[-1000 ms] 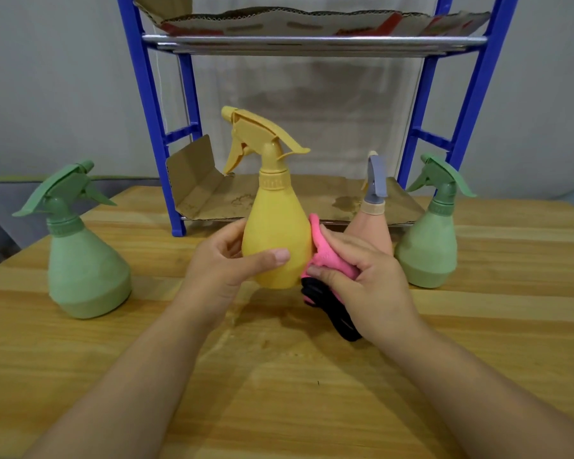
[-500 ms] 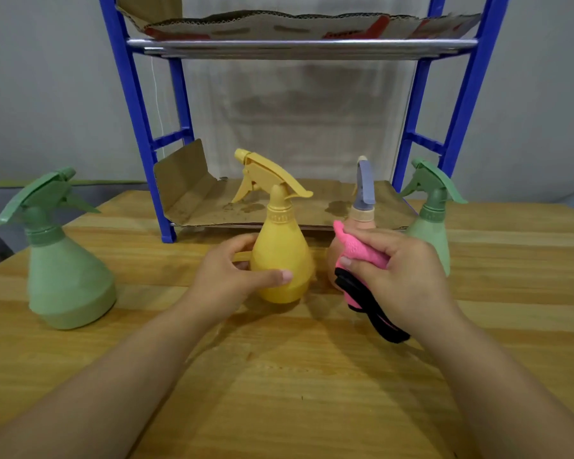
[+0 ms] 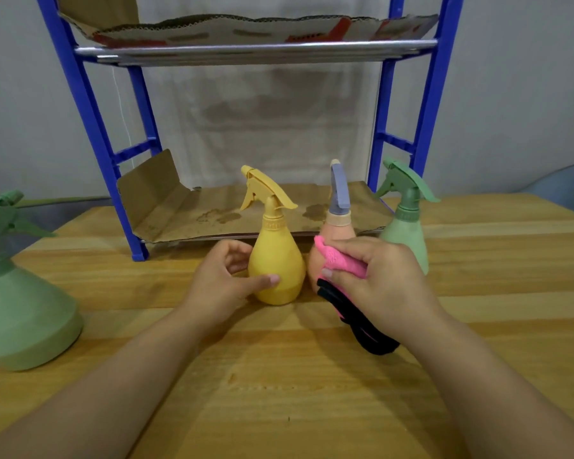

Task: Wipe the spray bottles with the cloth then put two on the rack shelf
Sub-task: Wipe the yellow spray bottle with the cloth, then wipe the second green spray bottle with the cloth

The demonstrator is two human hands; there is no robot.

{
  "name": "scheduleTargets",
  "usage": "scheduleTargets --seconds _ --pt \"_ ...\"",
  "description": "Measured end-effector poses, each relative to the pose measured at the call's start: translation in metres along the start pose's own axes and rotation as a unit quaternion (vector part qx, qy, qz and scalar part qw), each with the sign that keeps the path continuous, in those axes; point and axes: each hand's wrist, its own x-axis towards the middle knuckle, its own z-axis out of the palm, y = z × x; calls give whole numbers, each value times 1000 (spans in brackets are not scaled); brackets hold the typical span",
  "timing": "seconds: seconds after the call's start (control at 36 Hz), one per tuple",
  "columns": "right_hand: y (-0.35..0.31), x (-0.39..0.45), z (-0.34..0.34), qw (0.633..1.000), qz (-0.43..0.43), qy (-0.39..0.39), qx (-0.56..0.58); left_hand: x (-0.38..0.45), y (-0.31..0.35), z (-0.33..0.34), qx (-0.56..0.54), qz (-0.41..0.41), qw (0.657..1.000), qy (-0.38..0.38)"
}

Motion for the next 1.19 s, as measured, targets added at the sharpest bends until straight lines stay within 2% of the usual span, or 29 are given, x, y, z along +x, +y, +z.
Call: scheduleTargets --seconds 0.25,0.36,0.44,0.56,0.75,0.86,0.97,1.06,1.11,1.19 --pt "0 -1 4 1000 0 -4 -11 1 -7 -2 62 40 997 8" --pt "-3 -2 8 1000 3 -15 -5 -5 -2 -15 149 61 987 -12" --pt "-10 -4 13 999 9 -35 3 -15 4 -27 267 97 959 -13" --pt "-26 -4 22 997 -9 -70 6 -33 11 -48 402 167 900 7" --pt "-59 6 36 988 -84 -125 -9 -70 -2 -100 449 266 847 99" --pt "-79 12 45 980 -139 -142 -18 -93 -7 -124 443 296 831 161" --pt "-96 18 56 974 -174 -148 2 -110 -15 -146 431 299 821 224" --pt "-103 20 68 971 -188 -144 8 -117 -24 -159 434 292 794 309" --pt "-107 22 76 972 -192 -137 13 -116 -31 -169 432 272 777 368" --pt "-110 26 85 972 -192 -131 20 -110 -43 -185 423 205 784 407"
